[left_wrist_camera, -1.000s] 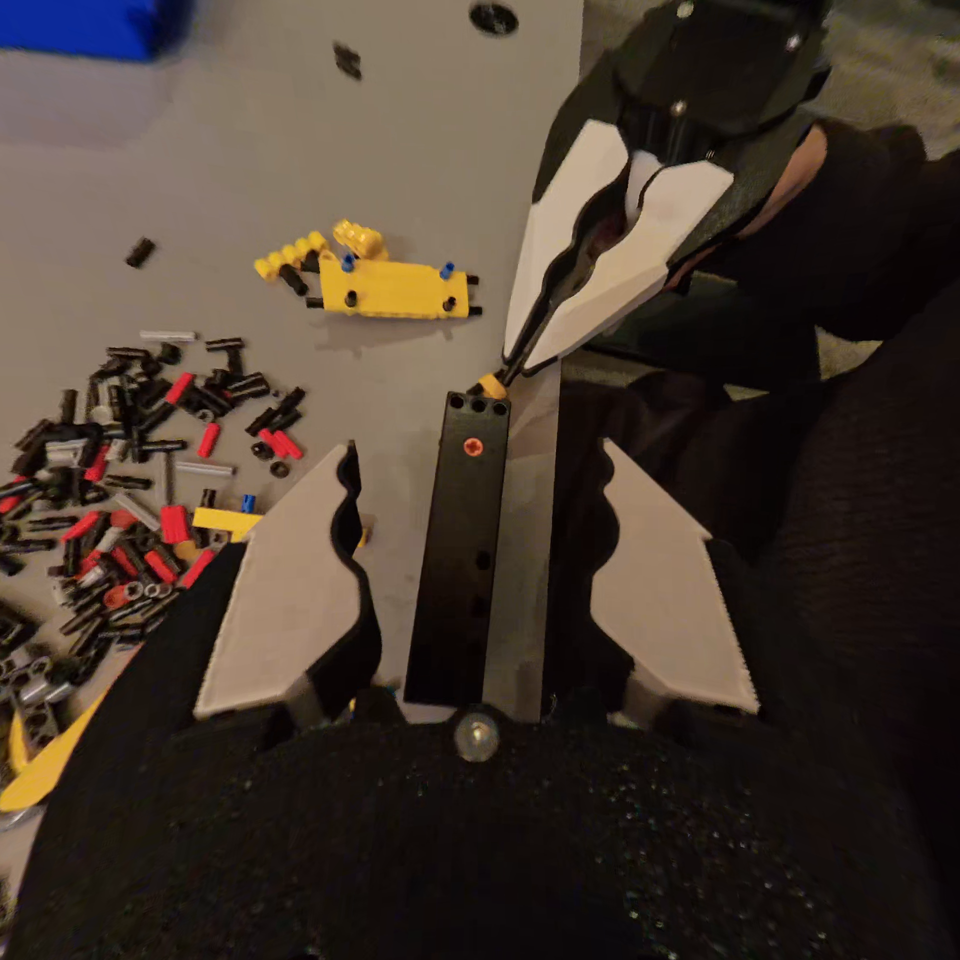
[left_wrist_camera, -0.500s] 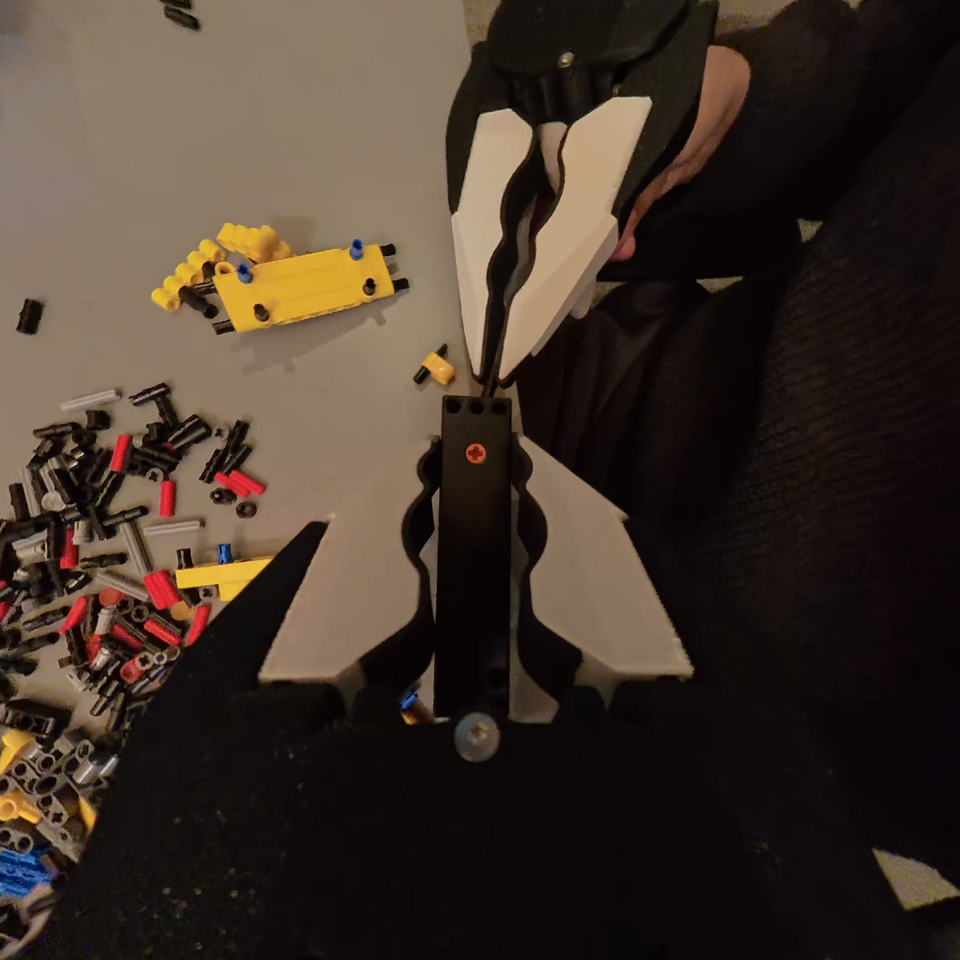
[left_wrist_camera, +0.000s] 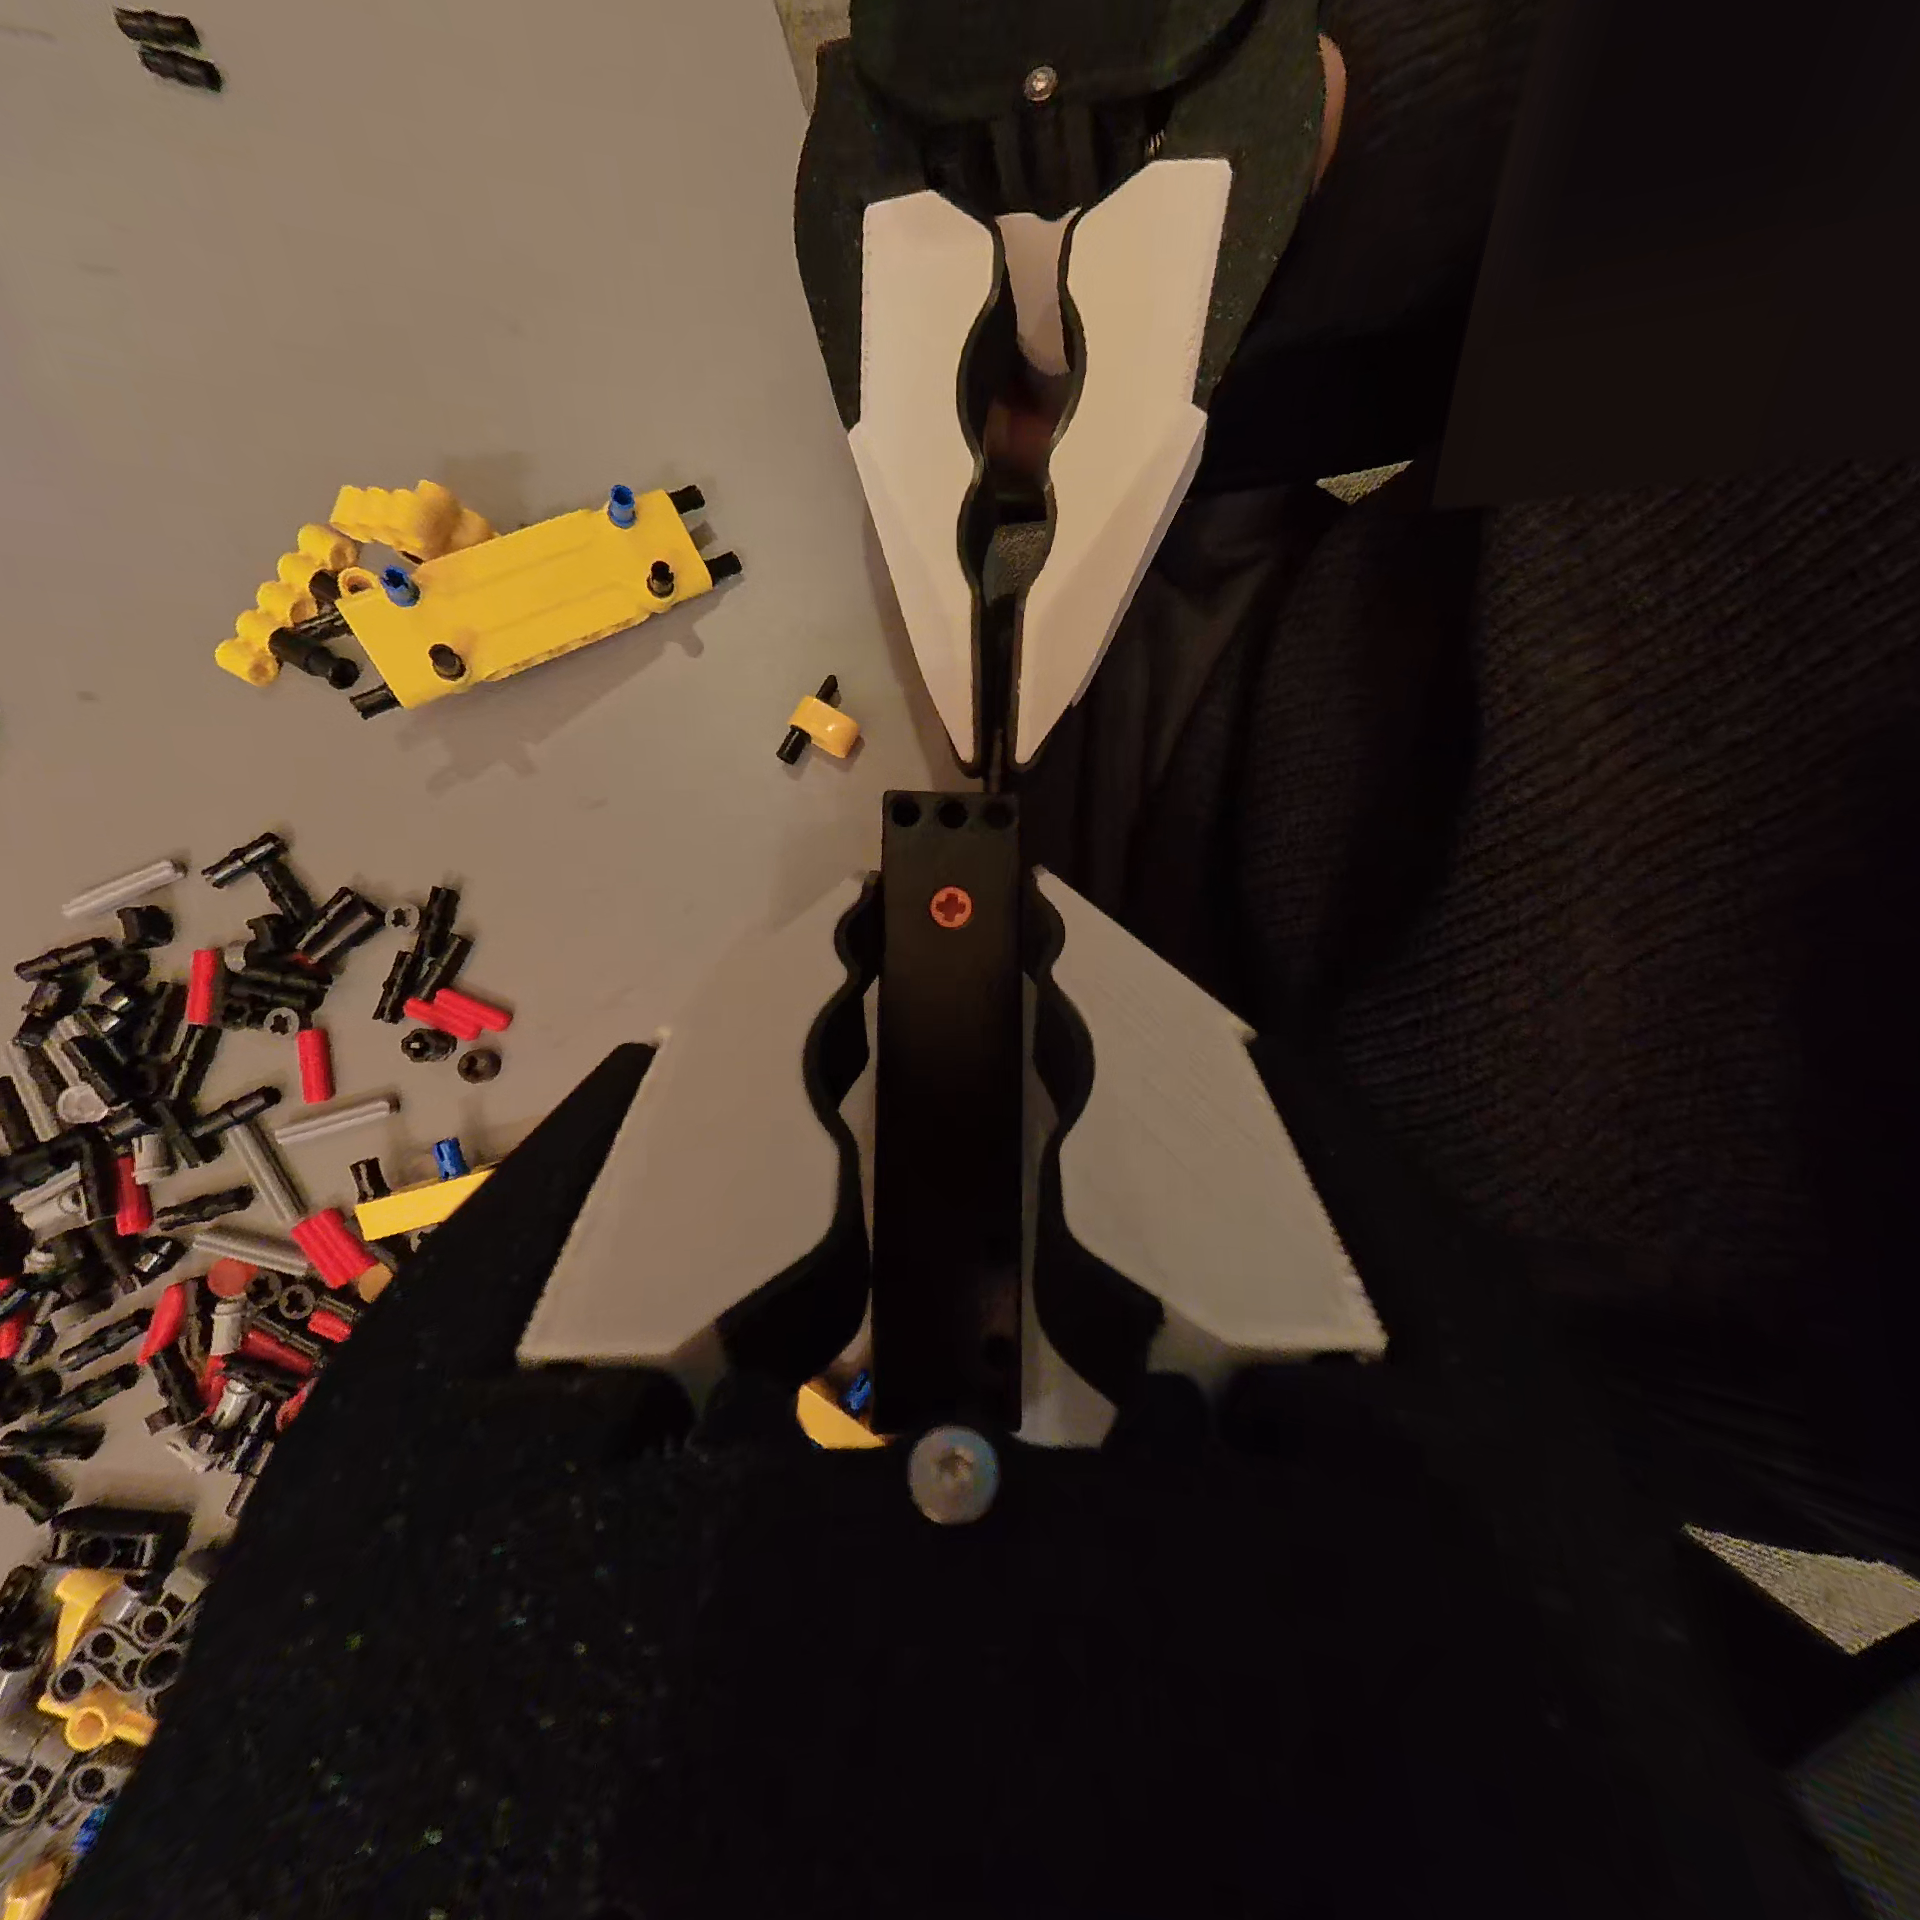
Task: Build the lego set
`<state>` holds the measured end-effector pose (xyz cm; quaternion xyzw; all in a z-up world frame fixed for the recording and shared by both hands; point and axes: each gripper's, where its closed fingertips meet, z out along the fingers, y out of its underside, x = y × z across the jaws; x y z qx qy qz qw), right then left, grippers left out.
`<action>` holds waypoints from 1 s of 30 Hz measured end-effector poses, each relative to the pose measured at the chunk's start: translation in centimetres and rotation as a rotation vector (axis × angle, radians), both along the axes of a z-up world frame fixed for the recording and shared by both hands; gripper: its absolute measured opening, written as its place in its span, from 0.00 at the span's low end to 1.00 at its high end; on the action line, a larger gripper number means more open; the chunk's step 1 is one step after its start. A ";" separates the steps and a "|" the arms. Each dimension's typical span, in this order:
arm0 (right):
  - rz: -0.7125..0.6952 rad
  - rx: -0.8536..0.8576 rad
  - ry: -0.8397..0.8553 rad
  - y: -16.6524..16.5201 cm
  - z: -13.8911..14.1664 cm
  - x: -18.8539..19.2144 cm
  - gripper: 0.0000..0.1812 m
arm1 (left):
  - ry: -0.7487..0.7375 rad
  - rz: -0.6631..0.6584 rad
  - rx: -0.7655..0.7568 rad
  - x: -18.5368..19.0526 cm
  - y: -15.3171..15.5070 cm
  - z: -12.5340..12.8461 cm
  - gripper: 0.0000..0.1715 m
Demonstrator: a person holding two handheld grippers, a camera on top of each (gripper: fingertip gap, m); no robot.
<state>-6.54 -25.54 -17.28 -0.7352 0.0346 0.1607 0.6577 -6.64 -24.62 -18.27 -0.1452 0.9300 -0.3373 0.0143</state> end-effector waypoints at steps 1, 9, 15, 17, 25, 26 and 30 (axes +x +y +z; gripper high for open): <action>-0.002 0.001 -0.007 0.0 0.0 0.0 0.03 | 0.001 0.001 -0.003 0.0 0.0 0.0 0.15; -0.017 0.022 -0.140 0.0 0.0 0.0 0.03 | 0.016 0.016 -0.041 0.0 -0.1 0.0 0.15; 0.025 -0.042 -0.377 0.1 0.0 -0.1 0.02 | 0.017 0.007 -0.024 0.0 -0.2 -0.1 0.15; 0.041 -0.061 -0.437 0.1 0.0 -0.1 0.02 | 0.018 0.004 -0.019 0.0 -0.2 -0.2 0.15; 0.048 -0.075 -0.236 0.7 -0.3 -0.2 0.02 | -0.004 0.001 -0.030 0.1 -0.3 -0.2 0.16; 0.043 -0.071 -0.194 0.7 -0.3 -0.2 0.02 | -0.008 0.007 -0.030 0.1 -0.3 -0.2 0.16; 0.031 -0.076 -0.160 0.7 -0.3 -0.2 0.02 | 0.002 0.009 -0.041 0.1 -0.3 -0.2 0.16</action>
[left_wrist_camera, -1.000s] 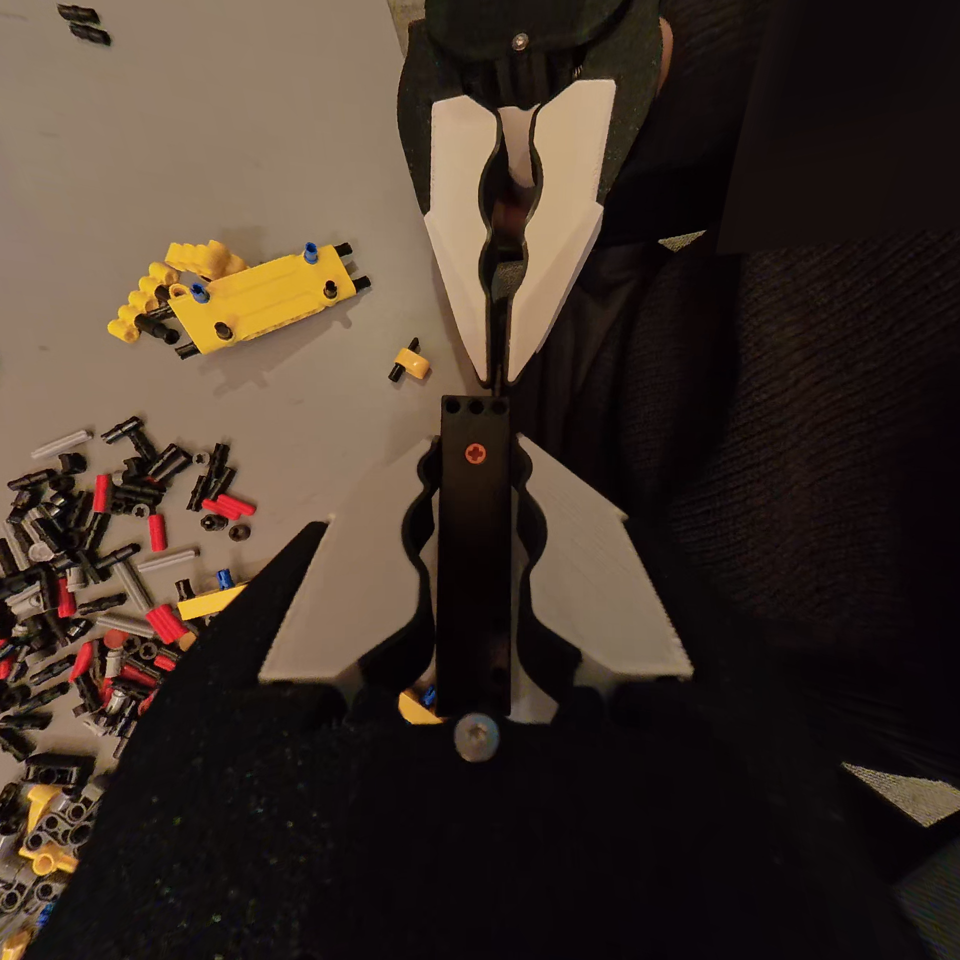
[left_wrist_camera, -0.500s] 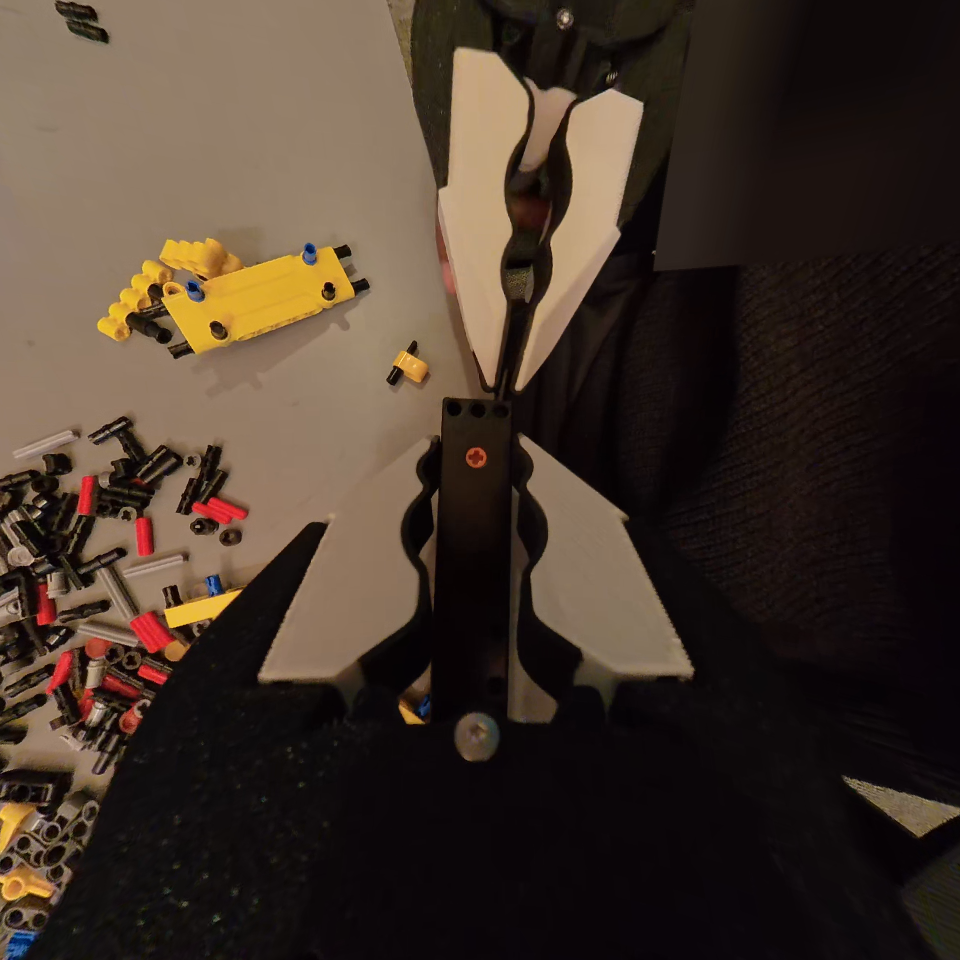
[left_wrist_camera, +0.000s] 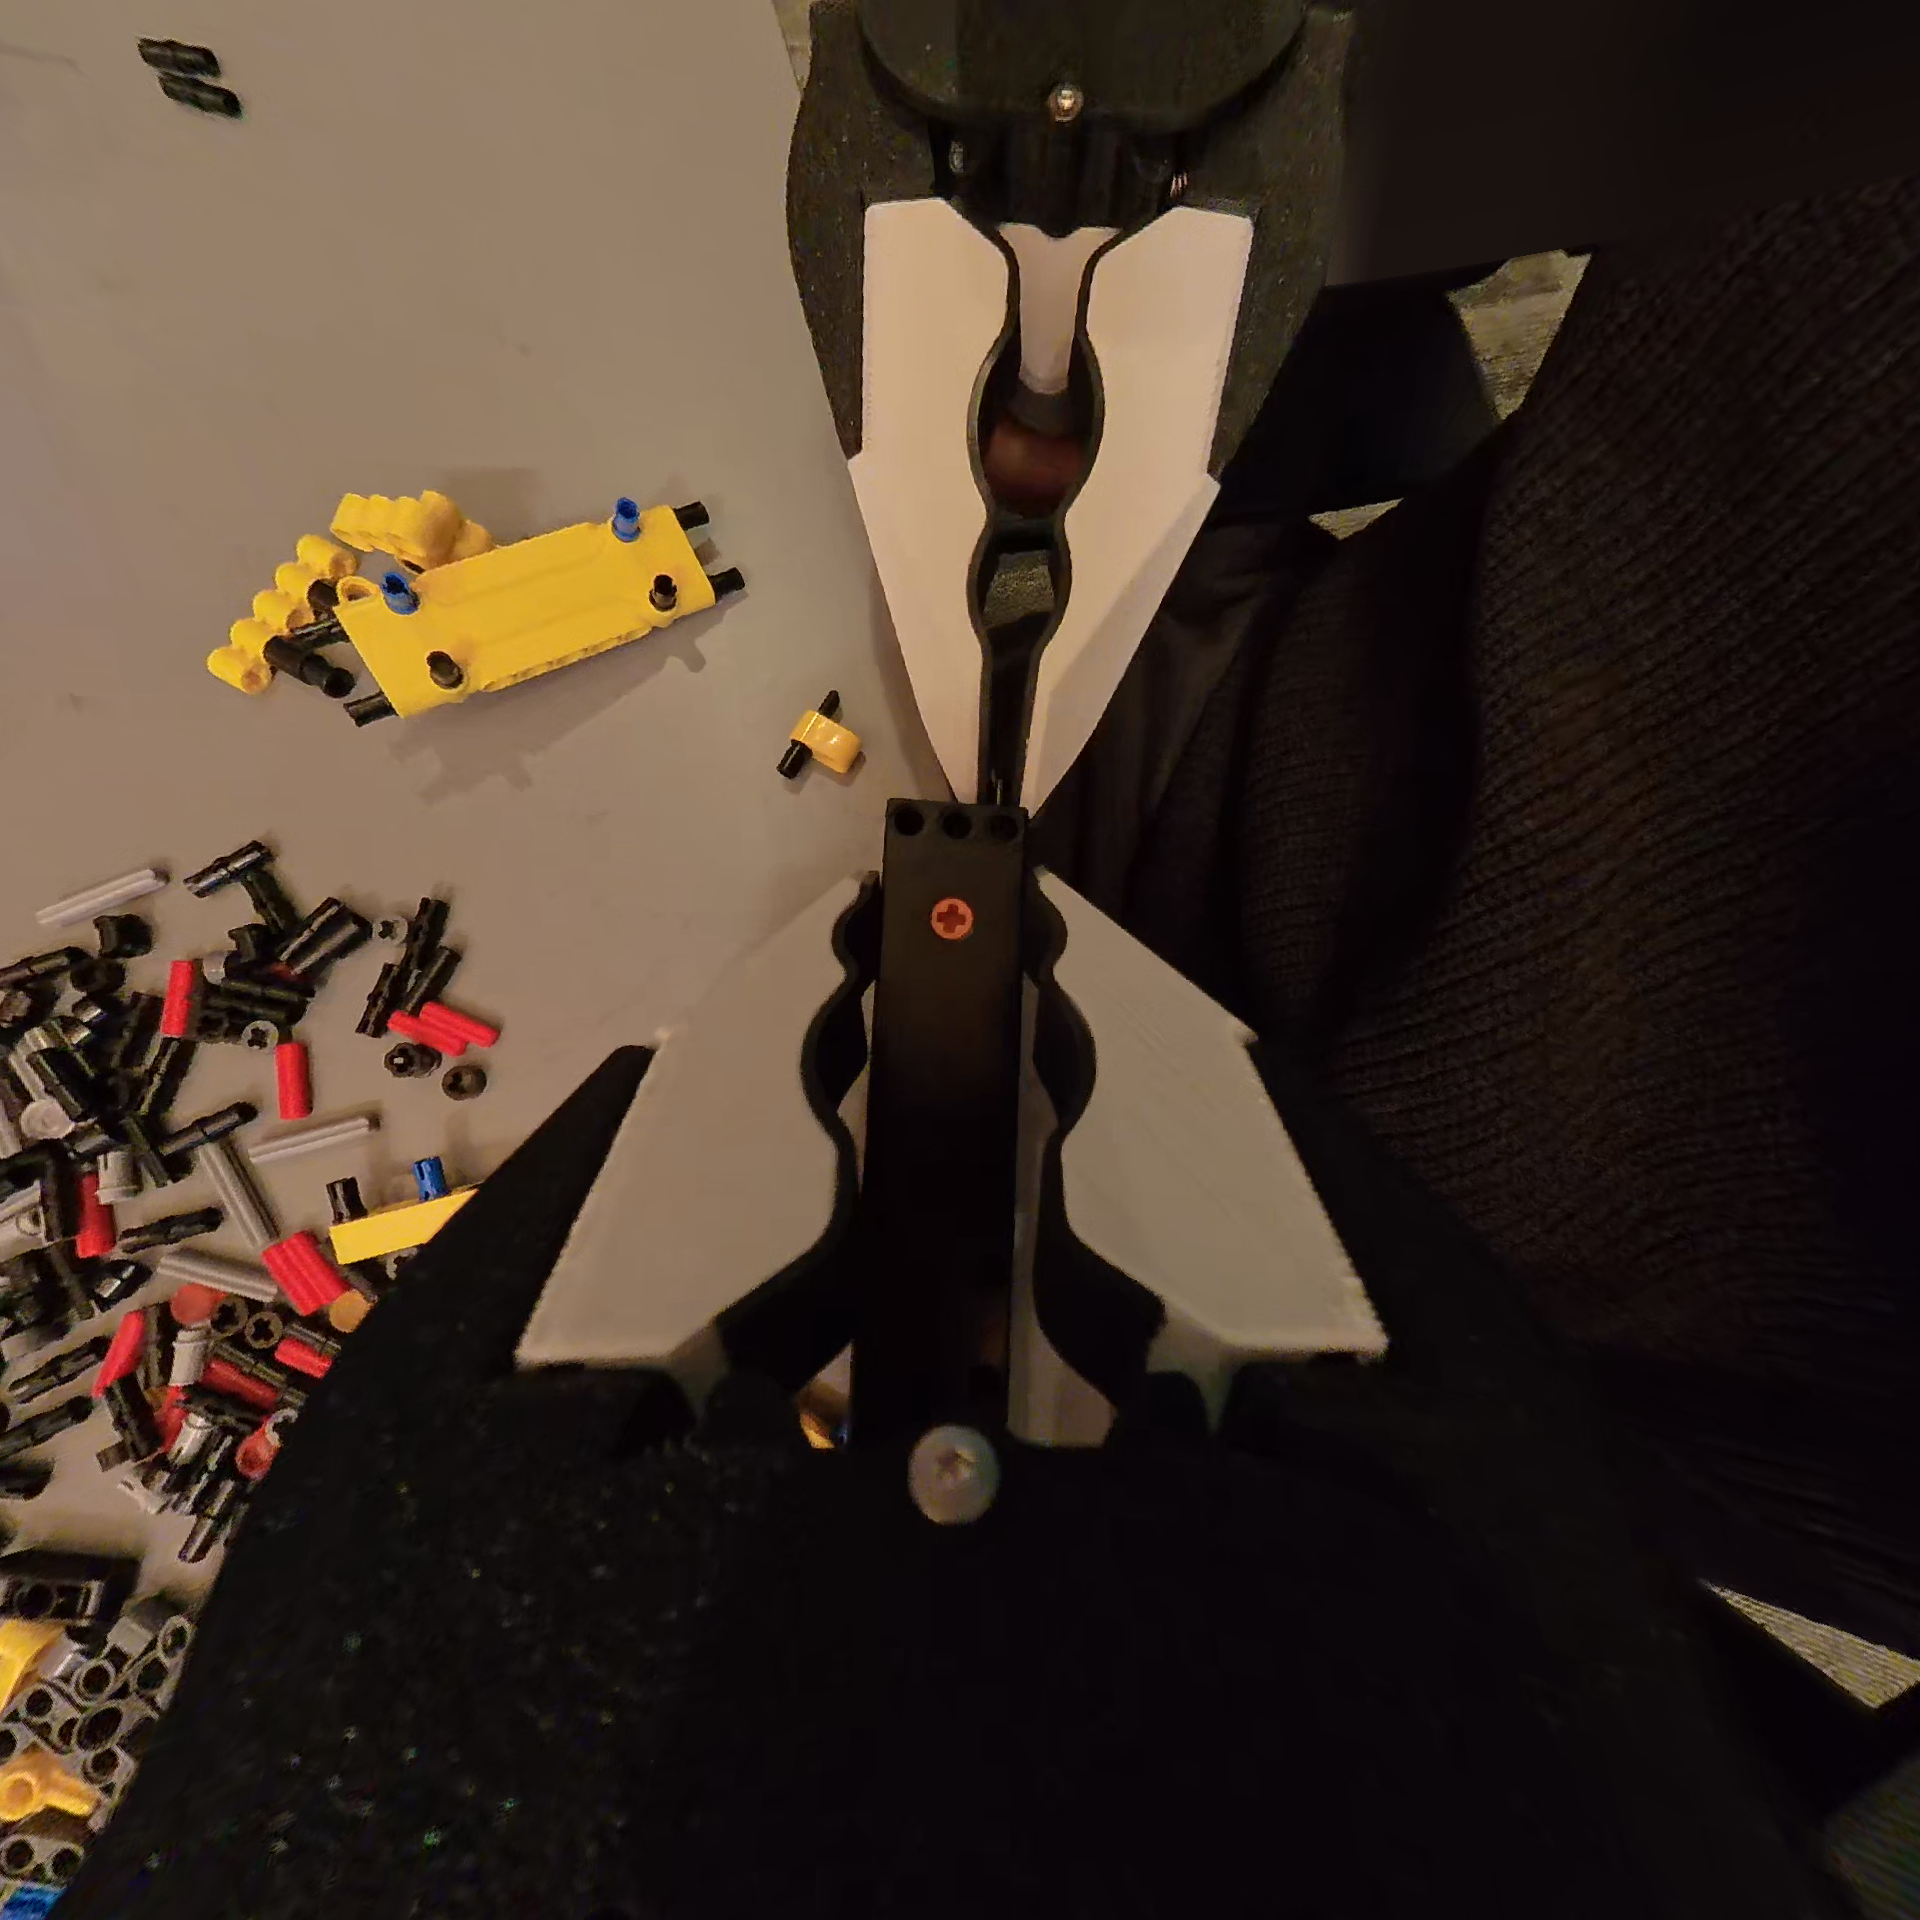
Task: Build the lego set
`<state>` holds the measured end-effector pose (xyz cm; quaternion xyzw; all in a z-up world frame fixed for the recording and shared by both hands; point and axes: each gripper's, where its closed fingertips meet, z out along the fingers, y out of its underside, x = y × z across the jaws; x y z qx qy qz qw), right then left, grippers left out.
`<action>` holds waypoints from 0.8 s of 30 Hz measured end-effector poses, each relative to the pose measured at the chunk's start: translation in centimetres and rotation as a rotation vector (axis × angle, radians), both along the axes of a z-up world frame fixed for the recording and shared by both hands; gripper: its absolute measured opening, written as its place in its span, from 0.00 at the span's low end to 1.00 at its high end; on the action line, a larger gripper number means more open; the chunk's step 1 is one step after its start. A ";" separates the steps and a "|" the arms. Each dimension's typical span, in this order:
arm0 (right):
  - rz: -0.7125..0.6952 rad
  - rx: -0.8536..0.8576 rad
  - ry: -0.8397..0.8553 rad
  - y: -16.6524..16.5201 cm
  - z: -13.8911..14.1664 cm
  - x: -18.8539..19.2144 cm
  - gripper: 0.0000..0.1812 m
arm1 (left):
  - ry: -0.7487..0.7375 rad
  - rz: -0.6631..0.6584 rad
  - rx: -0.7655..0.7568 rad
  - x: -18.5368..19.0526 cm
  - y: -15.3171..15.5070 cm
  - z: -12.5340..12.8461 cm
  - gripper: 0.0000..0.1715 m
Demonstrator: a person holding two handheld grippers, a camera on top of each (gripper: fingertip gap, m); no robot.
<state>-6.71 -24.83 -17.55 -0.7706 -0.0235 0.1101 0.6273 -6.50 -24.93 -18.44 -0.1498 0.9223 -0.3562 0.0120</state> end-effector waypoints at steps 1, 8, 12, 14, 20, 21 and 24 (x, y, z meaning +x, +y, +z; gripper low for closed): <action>-0.004 -0.004 -0.001 0.0 0.0 0.0 0.02 | 0.002 0.000 0.001 0.0 0.0 0.0 0.16; -0.135 -0.016 -0.120 -0.9 0.1 1.1 0.10 | -0.037 0.029 0.012 0.2 0.1 0.0 0.15; -0.268 -0.044 -0.171 -3.4 0.2 3.3 0.12 | -0.038 0.047 0.003 0.3 0.1 0.0 0.15; -0.302 -0.084 -0.143 -4.5 -0.3 3.9 0.12 | -0.044 0.062 0.023 0.4 0.3 -0.1 0.15; -0.415 -0.126 -0.080 -7.0 -0.8 5.9 0.13 | -0.072 0.150 0.075 1.5 1.6 -0.3 0.16; -0.432 -0.126 -0.069 -7.2 -0.8 6.2 0.13 | -0.059 0.163 0.097 1.6 2.0 -0.7 0.16; -0.474 -0.099 -0.046 -7.9 -0.3 7.1 0.13 | 0.004 0.188 0.199 1.1 3.0 -2.8 0.22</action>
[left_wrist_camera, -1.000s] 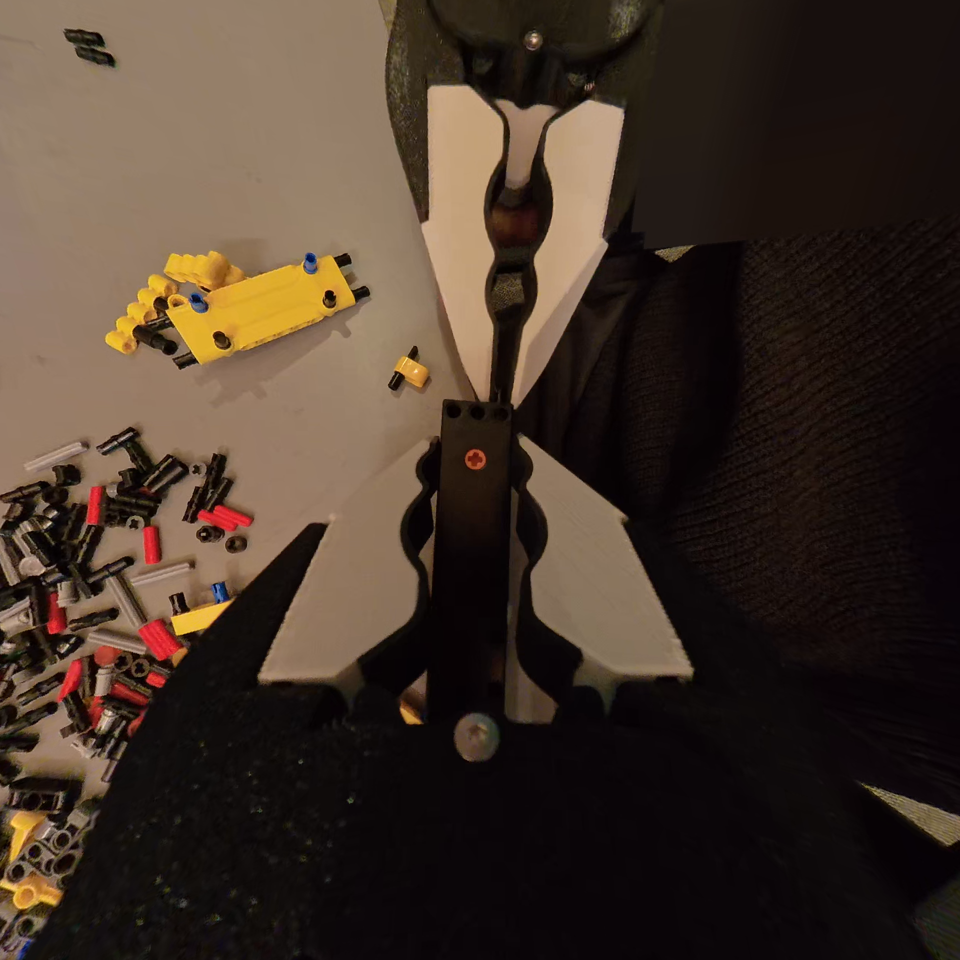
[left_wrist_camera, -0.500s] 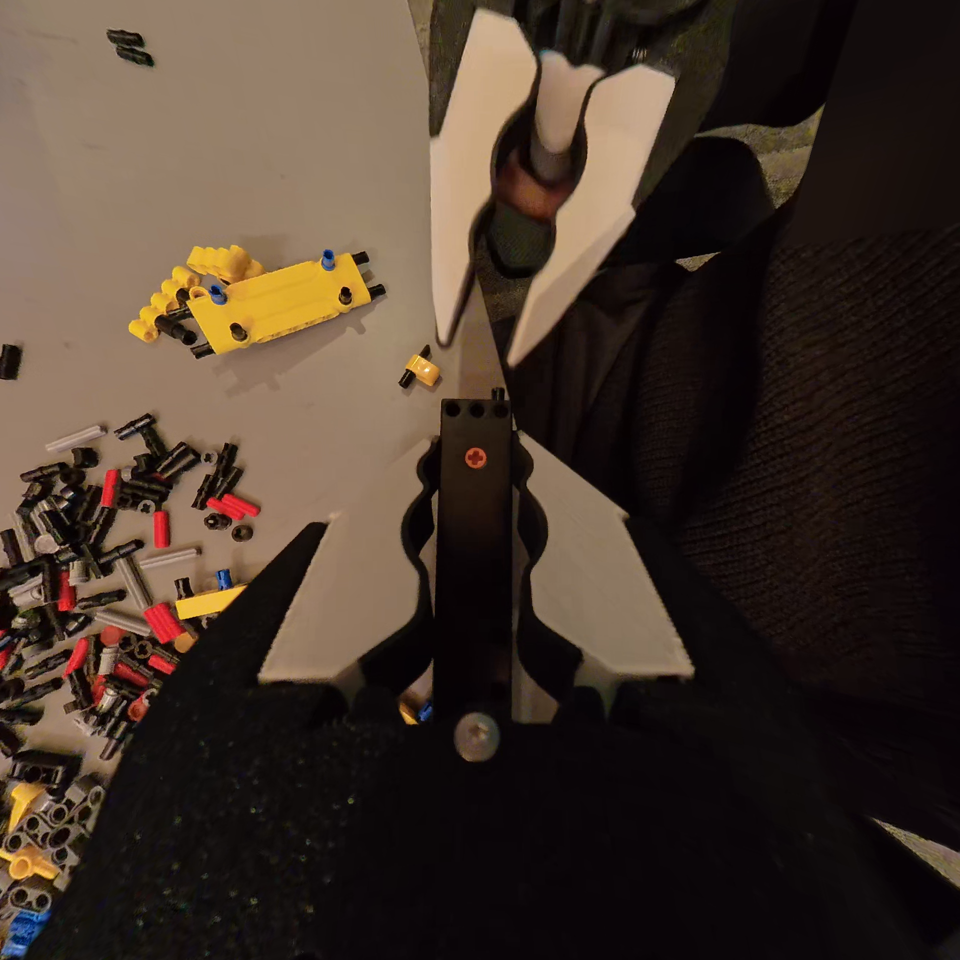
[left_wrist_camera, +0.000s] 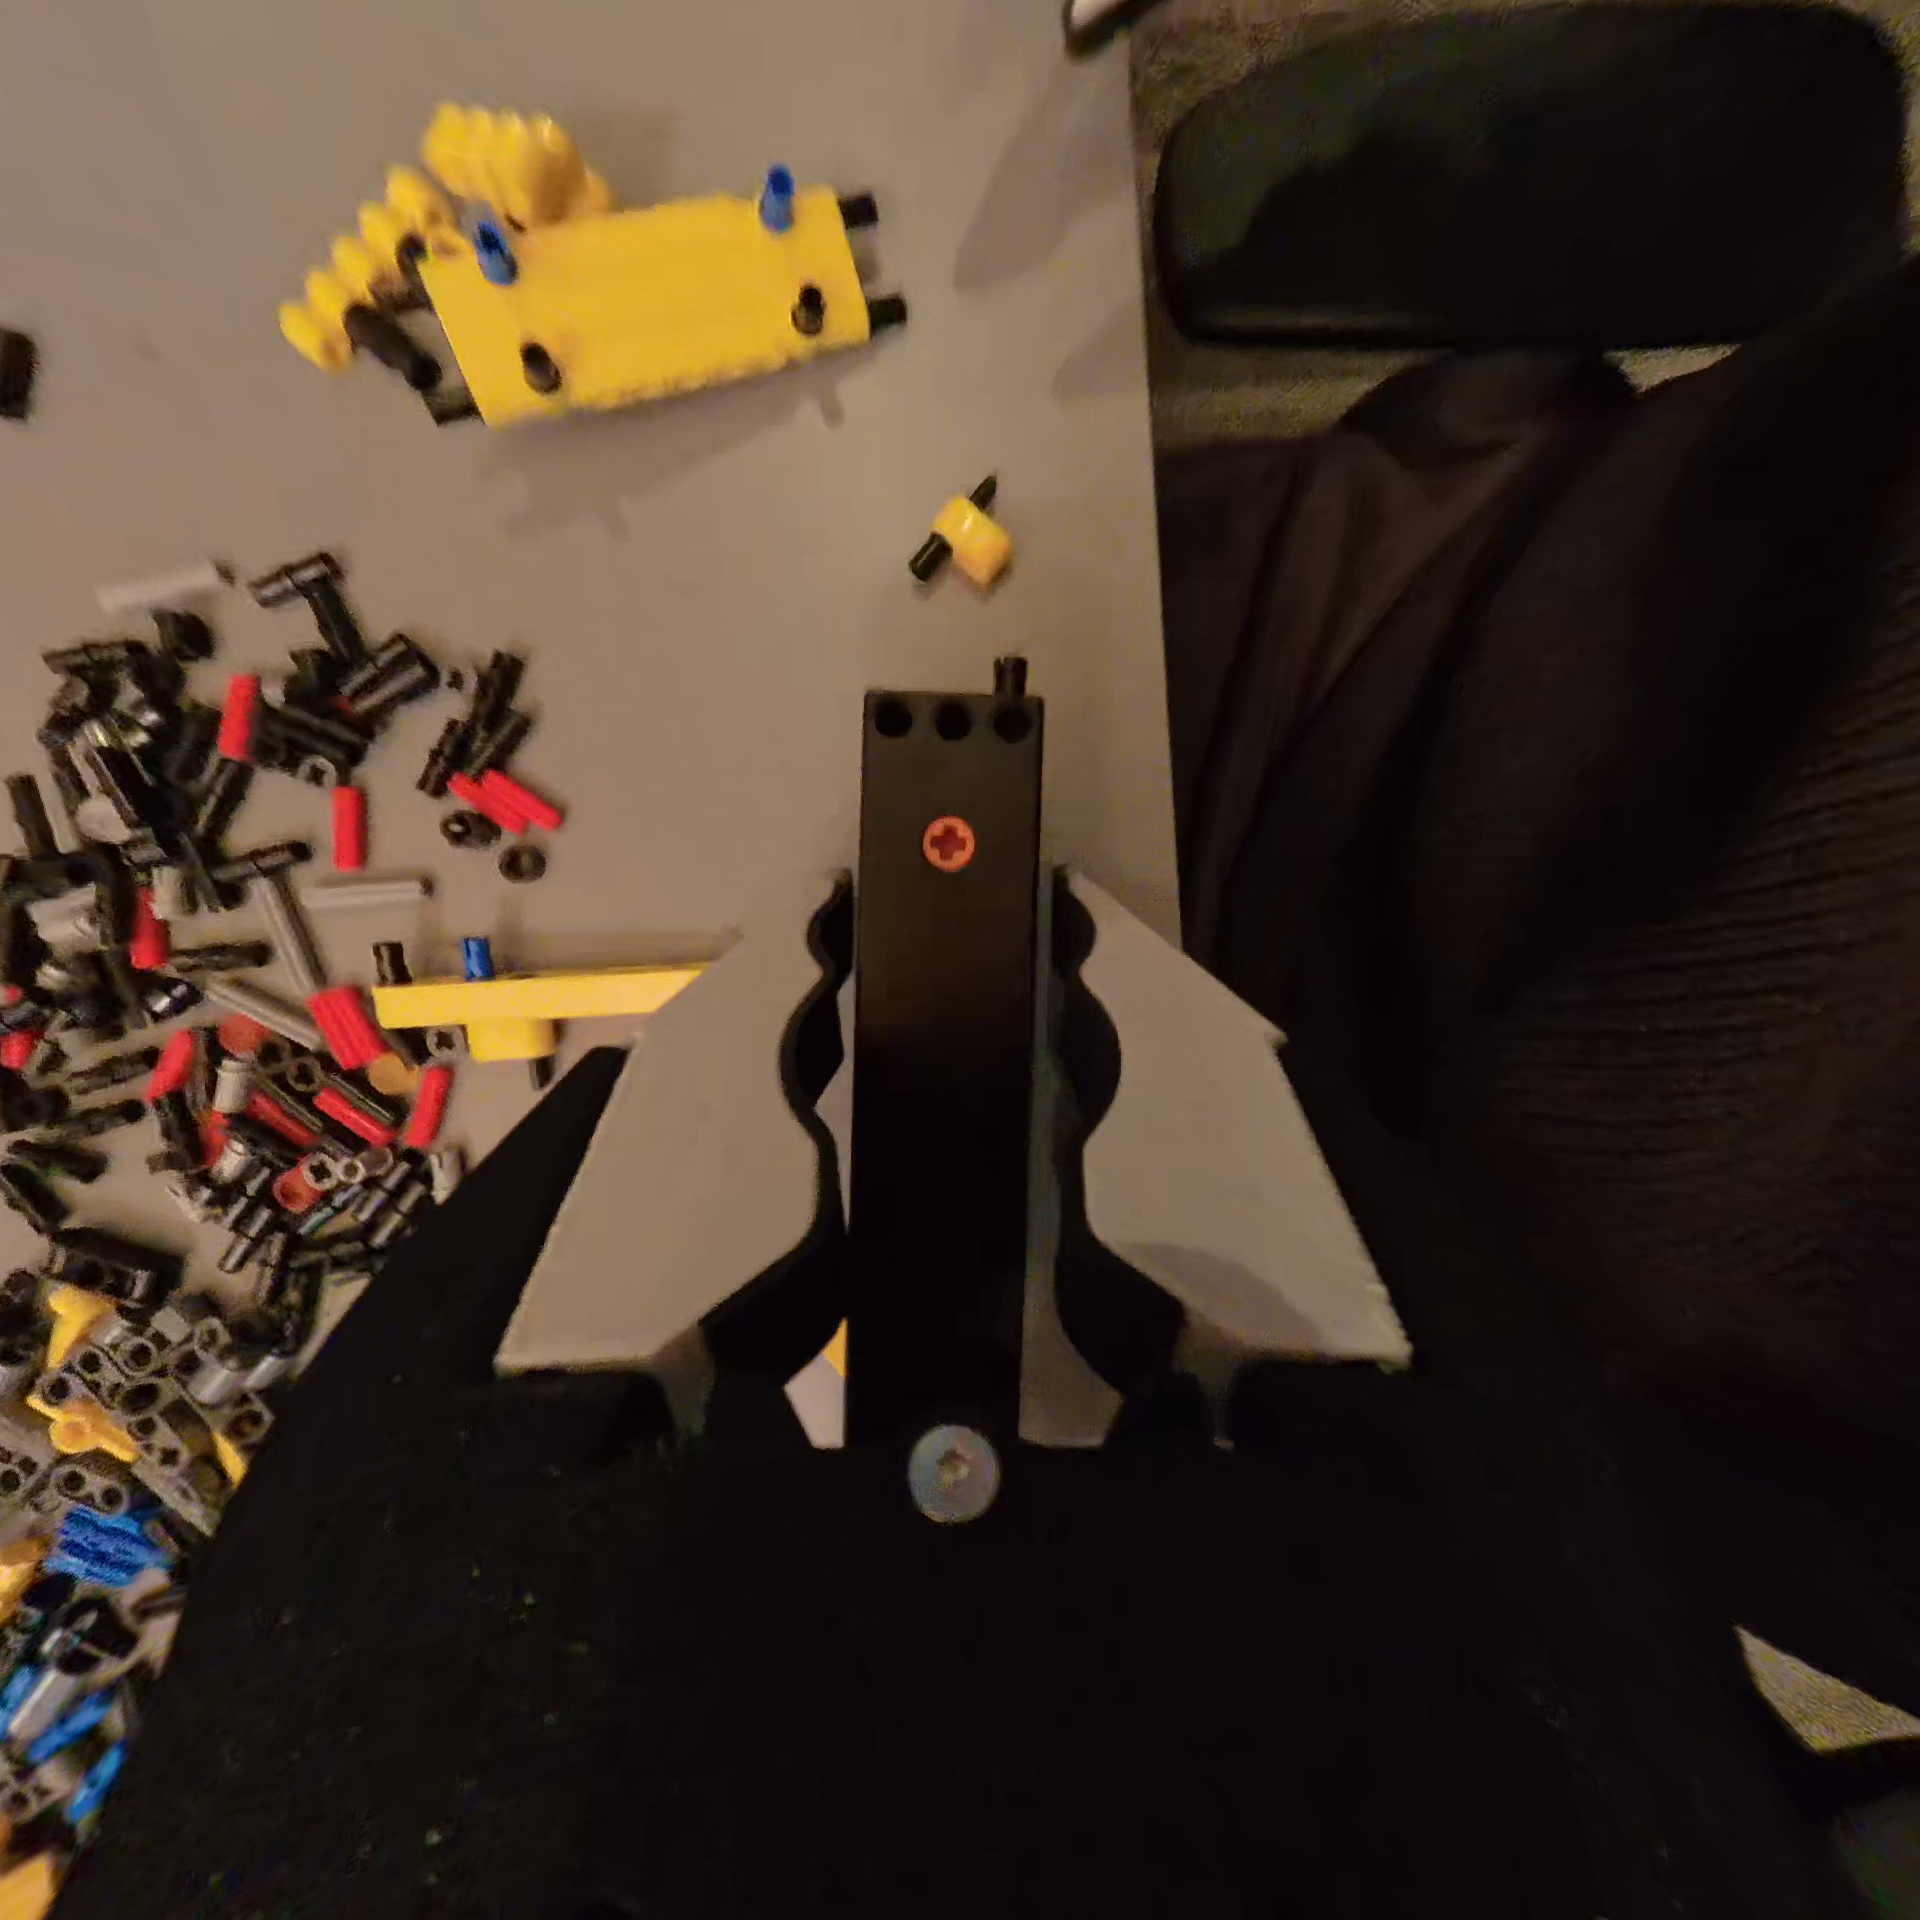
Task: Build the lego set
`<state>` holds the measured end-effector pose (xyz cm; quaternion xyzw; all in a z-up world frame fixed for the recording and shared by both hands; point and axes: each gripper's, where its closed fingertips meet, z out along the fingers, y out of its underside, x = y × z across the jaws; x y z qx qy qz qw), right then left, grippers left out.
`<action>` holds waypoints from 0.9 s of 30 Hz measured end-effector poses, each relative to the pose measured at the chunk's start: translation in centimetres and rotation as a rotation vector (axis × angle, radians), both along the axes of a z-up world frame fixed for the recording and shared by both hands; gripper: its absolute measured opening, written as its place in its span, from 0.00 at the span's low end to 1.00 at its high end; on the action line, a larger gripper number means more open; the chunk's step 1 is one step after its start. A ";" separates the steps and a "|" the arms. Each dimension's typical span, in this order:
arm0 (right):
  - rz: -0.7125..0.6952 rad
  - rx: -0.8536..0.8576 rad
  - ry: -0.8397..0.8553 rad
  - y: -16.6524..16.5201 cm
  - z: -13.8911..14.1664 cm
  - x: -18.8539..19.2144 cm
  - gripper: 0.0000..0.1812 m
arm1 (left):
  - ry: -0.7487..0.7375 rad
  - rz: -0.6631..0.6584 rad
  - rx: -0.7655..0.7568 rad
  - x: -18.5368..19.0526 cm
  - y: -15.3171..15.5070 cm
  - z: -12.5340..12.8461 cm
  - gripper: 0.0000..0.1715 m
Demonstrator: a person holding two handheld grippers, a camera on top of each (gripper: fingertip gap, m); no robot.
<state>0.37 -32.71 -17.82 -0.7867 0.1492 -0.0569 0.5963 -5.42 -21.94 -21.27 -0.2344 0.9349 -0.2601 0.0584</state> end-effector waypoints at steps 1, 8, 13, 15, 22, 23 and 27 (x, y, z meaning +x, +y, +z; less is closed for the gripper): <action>-0.010 0.015 0.005 -0.2 0.3 0.2 0.13 | -0.005 0.012 0.002 0.0 0.0 -0.2 0.23; -0.142 -0.012 -0.070 -2.5 1.5 4.4 0.13 | -0.097 0.093 -0.158 1.3 -0.3 4.0 0.24; -0.338 -0.125 -0.098 -5.2 1.1 11.1 0.13 | -0.126 0.126 -0.238 1.4 -0.4 6.0 0.25; -0.376 -0.187 -0.050 -5.7 0.1 12.9 0.13 | -0.132 0.132 -0.260 1.1 -0.4 6.3 0.25; -0.423 -0.411 0.100 -7.2 -4.0 16.8 0.10 | -0.131 0.164 -0.280 0.6 0.4 6.1 0.25; -0.413 -0.396 0.127 -7.2 -4.0 16.8 0.09 | -0.131 0.168 -0.283 0.5 0.5 6.1 0.25; -0.400 -0.351 0.186 -7.2 -4.0 16.9 0.09 | -0.133 0.174 -0.292 0.5 0.8 5.8 0.25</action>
